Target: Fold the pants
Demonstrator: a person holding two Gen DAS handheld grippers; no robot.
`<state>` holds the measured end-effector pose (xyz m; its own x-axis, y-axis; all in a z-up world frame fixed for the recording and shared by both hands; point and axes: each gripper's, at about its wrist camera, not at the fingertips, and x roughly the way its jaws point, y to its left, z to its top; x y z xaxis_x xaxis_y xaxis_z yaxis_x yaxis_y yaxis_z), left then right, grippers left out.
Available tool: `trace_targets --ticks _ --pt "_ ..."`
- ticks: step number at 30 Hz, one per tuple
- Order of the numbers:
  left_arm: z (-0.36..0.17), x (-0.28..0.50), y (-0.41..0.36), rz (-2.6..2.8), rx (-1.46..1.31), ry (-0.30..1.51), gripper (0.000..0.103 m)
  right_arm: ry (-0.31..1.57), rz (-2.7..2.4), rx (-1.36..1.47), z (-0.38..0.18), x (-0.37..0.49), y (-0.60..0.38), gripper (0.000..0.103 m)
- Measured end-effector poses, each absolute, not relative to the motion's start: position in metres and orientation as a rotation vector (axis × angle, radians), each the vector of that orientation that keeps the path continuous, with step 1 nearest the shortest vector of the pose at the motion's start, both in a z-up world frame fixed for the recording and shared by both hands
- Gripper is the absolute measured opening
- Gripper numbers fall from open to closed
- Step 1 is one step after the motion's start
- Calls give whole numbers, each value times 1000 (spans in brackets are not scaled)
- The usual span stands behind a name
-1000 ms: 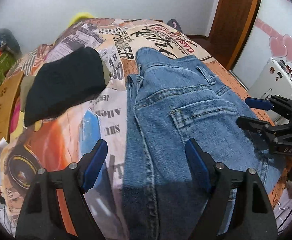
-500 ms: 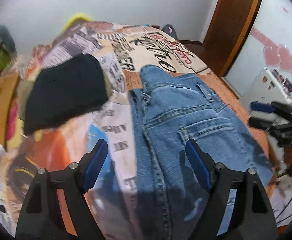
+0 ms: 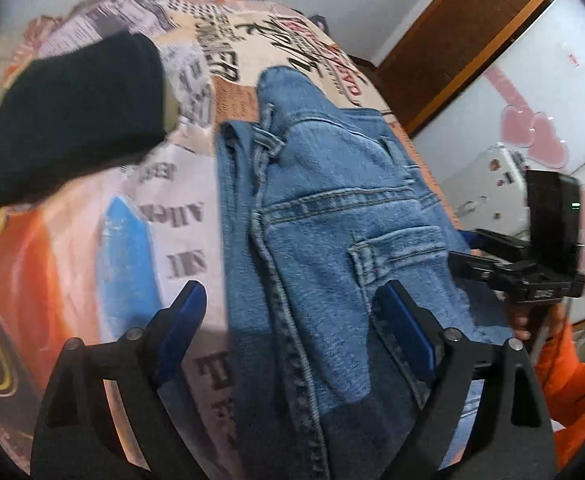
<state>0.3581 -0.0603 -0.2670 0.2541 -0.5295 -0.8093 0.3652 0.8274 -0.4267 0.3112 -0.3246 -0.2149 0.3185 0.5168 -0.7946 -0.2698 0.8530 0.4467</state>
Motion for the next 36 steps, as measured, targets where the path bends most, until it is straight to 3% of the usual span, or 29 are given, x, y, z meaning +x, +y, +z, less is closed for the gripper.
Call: trace_targets --ticks 10,16,20,22,28,36 --pt "-279 374 -76 -666 -154 1229 101 1175 590 330 -233 324 -324 90" --pt "-277 384 -93 -692 -126 1244 101 1178 640 333 -233 334 -317 90" --pt "-270 383 -96 -688 -93 1223 86 1170 630 332 -231 339 -314 77" --pt "-264 376 -100 -683 -41 1196 81 1166 620 323 -227 340 -313 64" --pt "-246 359 -105 -669 49 1120 72 1117 585 164 -206 331 -302 44" --pt "-211 336 -91 -611 88 1013 69 1050 563 145 -176 323 -290 38"
